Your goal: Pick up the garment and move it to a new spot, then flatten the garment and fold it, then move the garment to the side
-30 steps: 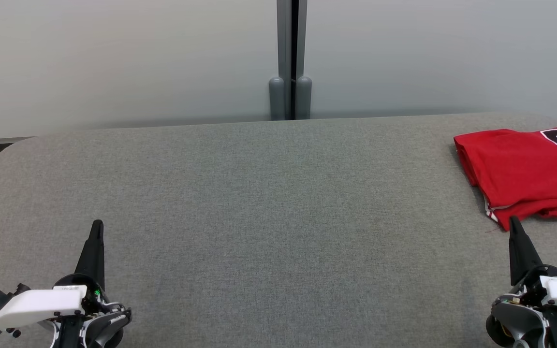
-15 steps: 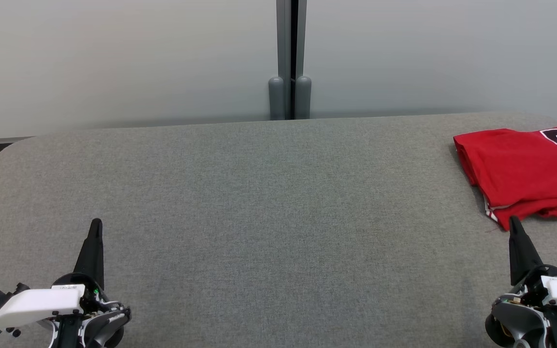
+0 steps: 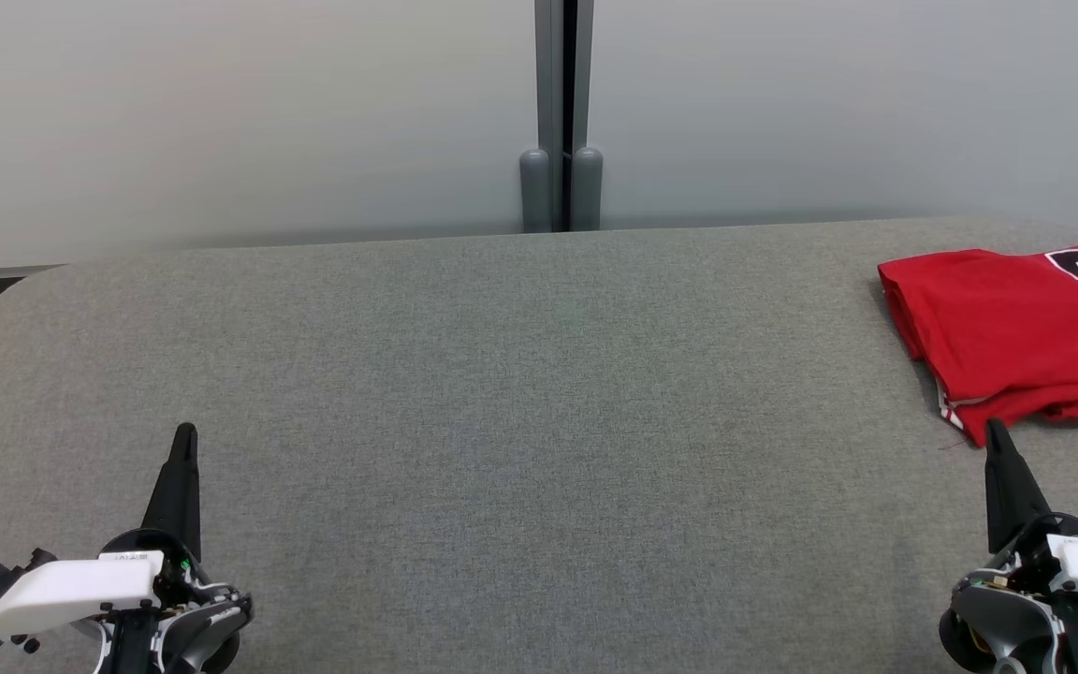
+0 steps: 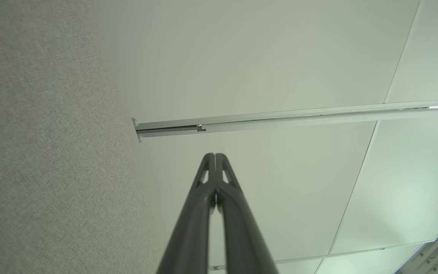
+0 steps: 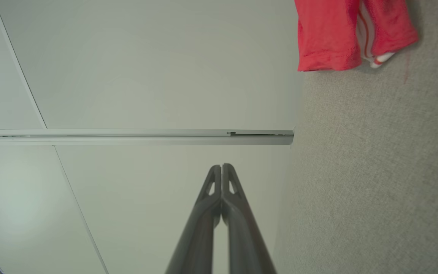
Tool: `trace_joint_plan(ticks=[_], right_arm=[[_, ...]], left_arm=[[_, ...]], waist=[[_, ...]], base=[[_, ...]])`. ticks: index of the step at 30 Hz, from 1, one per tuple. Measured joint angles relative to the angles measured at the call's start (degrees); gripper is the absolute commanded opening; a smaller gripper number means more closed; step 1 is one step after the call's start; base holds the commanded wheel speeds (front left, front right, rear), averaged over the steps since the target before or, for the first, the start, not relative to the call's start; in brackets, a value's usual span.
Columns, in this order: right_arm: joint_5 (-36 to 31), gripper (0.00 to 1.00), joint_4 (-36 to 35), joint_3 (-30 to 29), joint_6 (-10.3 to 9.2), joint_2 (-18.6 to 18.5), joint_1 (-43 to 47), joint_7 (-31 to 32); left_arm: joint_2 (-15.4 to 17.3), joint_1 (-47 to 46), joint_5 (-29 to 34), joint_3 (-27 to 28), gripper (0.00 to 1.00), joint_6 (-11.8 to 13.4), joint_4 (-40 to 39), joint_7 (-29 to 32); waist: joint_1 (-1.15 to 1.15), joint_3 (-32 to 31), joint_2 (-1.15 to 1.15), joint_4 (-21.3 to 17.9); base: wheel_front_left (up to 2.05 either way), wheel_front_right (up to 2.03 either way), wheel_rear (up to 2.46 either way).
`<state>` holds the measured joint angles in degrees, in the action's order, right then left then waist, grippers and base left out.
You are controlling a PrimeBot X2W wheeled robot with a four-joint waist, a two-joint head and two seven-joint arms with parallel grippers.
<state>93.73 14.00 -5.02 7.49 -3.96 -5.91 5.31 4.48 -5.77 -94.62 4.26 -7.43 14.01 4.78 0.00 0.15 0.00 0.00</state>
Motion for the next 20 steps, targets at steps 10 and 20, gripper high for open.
trace_joint_plan(ticks=[10, 20], right_arm=[[-0.1, 0.0, 0.0, -0.1, 0.0, 0.1, 0.0, 0.1], [-0.2, 0.0, 0.0, -0.3, 0.0, 0.2, 0.0, 0.2]], left_arm=[[-0.2, 0.0, 0.4, 0.2, 0.0, 0.0, 0.0, 0.2], [-0.3, 0.0, 0.4, 0.4, 0.0, 0.0, 0.0, 0.3]], waist=[[0.0, 0.0, 0.0, 0.0], [0.0, 0.0, 0.0, 0.0]], base=[[0.0, 0.0, 0.0], [0.0, 0.0, 0.0]])
